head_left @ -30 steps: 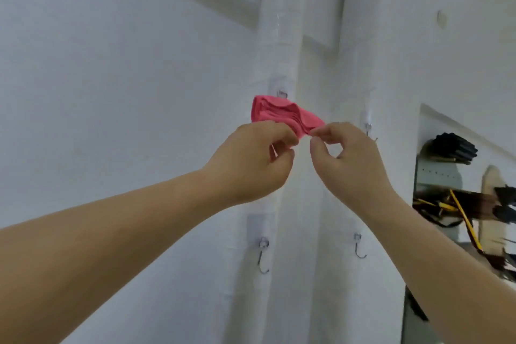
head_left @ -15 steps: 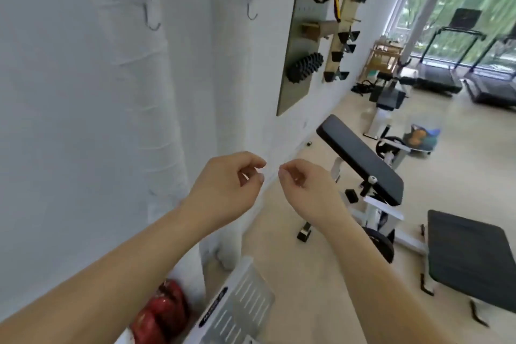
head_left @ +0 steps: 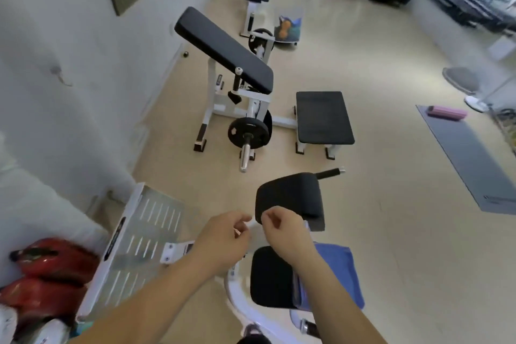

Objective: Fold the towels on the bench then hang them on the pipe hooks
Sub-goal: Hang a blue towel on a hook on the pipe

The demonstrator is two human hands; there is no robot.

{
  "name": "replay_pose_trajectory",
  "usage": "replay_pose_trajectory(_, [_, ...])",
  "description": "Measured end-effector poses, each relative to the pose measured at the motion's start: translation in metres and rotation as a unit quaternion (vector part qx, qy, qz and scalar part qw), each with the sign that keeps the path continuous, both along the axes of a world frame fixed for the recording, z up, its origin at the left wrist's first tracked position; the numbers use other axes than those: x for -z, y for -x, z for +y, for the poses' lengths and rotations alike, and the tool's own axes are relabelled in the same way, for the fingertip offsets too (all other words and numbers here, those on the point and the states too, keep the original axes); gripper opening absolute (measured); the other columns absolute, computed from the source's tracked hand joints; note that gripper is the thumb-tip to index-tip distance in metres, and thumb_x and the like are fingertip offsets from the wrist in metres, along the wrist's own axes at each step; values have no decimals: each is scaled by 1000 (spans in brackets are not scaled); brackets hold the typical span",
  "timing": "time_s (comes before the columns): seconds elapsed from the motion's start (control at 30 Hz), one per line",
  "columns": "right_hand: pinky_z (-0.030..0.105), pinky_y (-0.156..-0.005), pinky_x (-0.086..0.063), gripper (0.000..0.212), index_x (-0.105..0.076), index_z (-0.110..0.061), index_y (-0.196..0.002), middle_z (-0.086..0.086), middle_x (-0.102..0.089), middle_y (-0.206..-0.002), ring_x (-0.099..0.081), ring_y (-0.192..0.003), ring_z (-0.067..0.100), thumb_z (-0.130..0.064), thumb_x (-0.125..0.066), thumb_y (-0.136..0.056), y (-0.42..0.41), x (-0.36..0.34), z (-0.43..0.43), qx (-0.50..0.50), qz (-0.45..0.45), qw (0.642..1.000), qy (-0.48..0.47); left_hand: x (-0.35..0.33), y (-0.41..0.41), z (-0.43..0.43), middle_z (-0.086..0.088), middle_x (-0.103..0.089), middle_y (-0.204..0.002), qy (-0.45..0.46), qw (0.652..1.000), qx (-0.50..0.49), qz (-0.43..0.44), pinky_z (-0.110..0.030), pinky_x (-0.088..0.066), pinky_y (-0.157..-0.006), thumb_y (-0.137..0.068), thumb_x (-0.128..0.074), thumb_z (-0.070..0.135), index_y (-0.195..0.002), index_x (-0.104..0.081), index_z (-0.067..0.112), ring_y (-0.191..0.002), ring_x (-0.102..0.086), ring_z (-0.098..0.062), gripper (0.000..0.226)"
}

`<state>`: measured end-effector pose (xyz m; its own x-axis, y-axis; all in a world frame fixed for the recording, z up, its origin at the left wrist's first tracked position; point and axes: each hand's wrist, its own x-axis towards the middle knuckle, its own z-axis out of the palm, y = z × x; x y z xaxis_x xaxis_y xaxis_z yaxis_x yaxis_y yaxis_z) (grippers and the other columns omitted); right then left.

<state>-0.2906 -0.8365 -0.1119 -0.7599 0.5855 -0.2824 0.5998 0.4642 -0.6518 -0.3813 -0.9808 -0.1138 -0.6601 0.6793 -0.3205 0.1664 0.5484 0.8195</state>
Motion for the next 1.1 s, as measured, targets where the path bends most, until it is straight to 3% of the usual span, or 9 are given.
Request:
replay_pose_trajectory(0.13, [37, -77, -59, 18, -66, -30, -91, -8, -68, -88, -64, -81, 9, -32, -50, -98, -76, 40, 51, 20, -55, 998, -4, 37, -60, 50, 13, -68, -108, 33, 998, 44, -28, -19, -53, -86, -96, -63, 25, -128, -64, 26, -95, -66, -5, 32])
replay_pose_trajectory(0.27, [29, -89, -52, 24, -65, -28, -119, -5, -61, -123, -63, -107, 17, -27, -51, -100, -141, 72, 114, 42, -120, 990, -53, 72, -112, 97, 6, -69, -104, 78, 992, 80, -51, -33, -57, -90, -94, -60, 25, -110, -67, 29, -95, -65, -11, 17])
replay_pose_trajectory(0.4, [29, -84, -51, 37, -54, -27, -135, -3, -57, -132, -62, -109, 19, -36, -50, -100, -186, 101, 154, 56, -185, 980, -54, 99, -154, 128, 10, -57, -121, 103, 987, 115, -33, -27, -52, -94, -97, -58, 29, -129, -59, 28, -102, -59, -7, 33])
replay_pose_trajectory(0.47, [28, -76, -48, 40, -55, -24, -133, -2, -65, -121, -65, -103, 18, -45, -49, -99, -203, 113, 163, 67, -230, 971, -5, 107, -168, 137, 14, -50, -135, 123, 982, 141, -10, -22, -46, -101, -98, -56, 31, -137, -54, 29, -117, -53, -5, 40])
replay_pose_trajectory(0.57, [34, -67, -52, 34, -63, -21, -98, -4, -68, -80, -64, -75, 15, -52, -48, -97, -223, 118, 161, 68, -240, 968, 39, 115, -179, 143, 14, -36, -146, 161, 974, 160, 19, -25, -42, -108, -98, -53, 35, -147, -47, 28, -130, -43, -8, 49])
replay_pose_trajectory(0.63, [36, -66, -52, 42, -62, -17, -78, -1, -65, -69, -61, -66, 18, -55, -54, -95, -231, 120, 155, 83, -217, 970, 73, 119, -180, 144, 12, -34, -148, 179, 969, 167, 34, -28, -42, -109, -98, -52, 36, -148, -46, 27, -132, -41, -11, 51])
replay_pose_trajectory(0.8, [48, -63, -59, 56, -66, 0, -76, 17, -65, -66, -62, -57, 33, -55, -74, -78, -242, 122, 149, 172, -158, 955, 184, 124, -185, 145, 12, -39, -142, 165, 975, 145, 39, -27, -42, -109, -96, -56, 36, -145, -50, 25, -127, -44, -9, 51])
replay_pose_trajectory(0.93, [33, -56, -50, 38, -67, 5, -90, 15, -55, -74, -49, -61, 25, -29, -82, -82, -238, 110, 148, 244, -140, 894, 347, 124, -190, 138, 13, -47, -135, 120, 987, 102, 24, -23, -45, -104, -94, -60, 30, -139, -57, 22, -121, -51, -7, 45])
replay_pose_trajectory(1.1, [30, -57, -46, 29, -50, -8, -75, 9, -52, -71, -50, -63, 22, -19, -76, -77, -210, 72, 138, 186, -41, 928, 319, 113, -185, 128, 13, -55, -128, 70, 997, 21, 15, -22, -48, -100, -95, -63, 25, -132, -60, 27, -111, -55, -2, 37])
